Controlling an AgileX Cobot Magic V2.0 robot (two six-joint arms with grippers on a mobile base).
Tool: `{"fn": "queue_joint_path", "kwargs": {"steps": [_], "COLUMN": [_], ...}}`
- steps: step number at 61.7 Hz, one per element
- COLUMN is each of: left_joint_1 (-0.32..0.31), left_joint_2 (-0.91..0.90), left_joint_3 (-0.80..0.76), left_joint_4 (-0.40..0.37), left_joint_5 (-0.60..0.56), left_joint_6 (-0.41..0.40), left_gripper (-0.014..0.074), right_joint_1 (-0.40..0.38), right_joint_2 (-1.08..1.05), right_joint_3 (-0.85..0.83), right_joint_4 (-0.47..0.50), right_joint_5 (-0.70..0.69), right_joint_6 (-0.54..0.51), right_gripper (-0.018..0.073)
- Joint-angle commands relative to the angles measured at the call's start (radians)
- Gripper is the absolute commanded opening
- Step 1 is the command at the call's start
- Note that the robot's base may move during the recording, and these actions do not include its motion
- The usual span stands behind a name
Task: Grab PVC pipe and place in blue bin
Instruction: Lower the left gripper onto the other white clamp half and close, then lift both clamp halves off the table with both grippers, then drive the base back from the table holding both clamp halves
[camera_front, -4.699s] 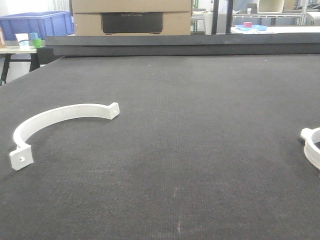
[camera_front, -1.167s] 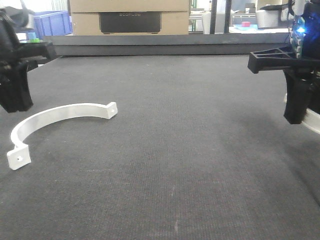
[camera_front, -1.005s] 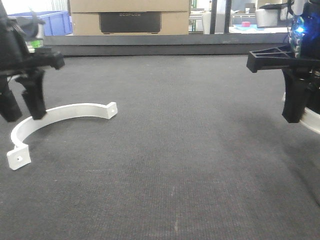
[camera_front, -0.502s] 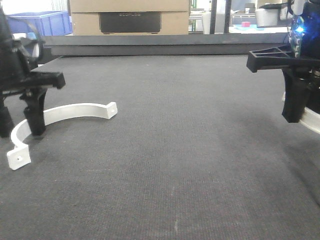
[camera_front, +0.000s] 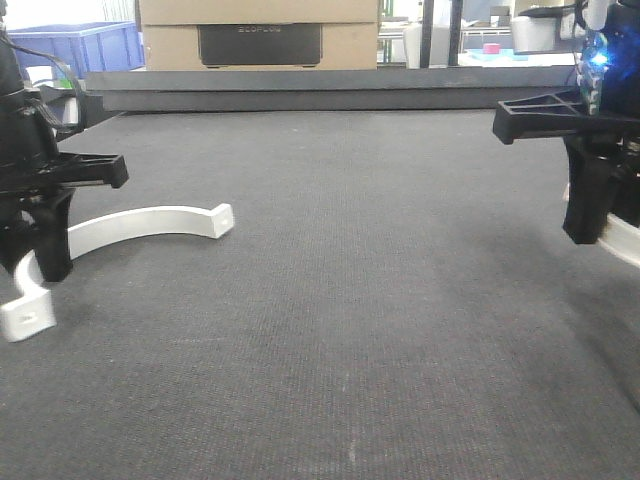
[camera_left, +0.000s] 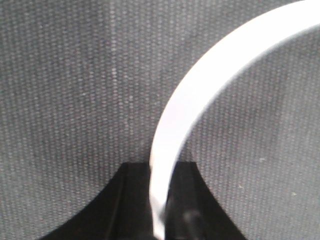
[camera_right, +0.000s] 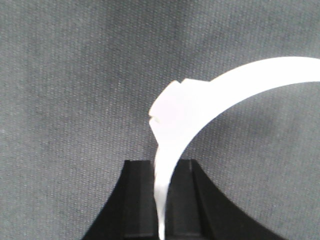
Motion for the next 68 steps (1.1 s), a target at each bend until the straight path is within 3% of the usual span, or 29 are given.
{"fn": "queue_joint_path", "kwargs": {"steps": [1, 20, 45, 56, 68], "left_joint_1": [-0.004, -0.004, -0.004, -0.04, -0.079], "left_joint_2": [0.002, -0.028, -0.323, -0.495, -0.639], "left_joint_3": [0.001, 0.001, 0.008, 0.081, 0.221], "left_joint_4": [-0.007, -0.018, -0.018, -0.005, -0.012], "left_joint_5": [-0.008, -0.003, -0.001, -0.13, -0.32], "left_joint_6": [-0.008, -0.006, 0.004, 0.056, 0.06], "left_gripper": [-0.0111, -0.0111, -0.0111, -0.0111, -0.0111], "right_joint_1": [0.001, 0.001, 0.001, 0.001, 0.001], "right_joint_2": [-0.013, -0.011, -0.161, -0.265, -0.342], "right_joint_3": [-0.005, -0.003, -0.003, -0.003, 0.01], "right_joint_4": [-0.015, -0.022, -0.051, -0.083, -0.087], "right_joint_5": [-0.021, -0.056, -0.086, -0.155, -0.209], "right_joint_6": [-0.001, -0.001, -0.001, -0.001, -0.001], "right_gripper": [-0.0169, -0.0169, -0.0169, -0.0169, -0.0169]}}
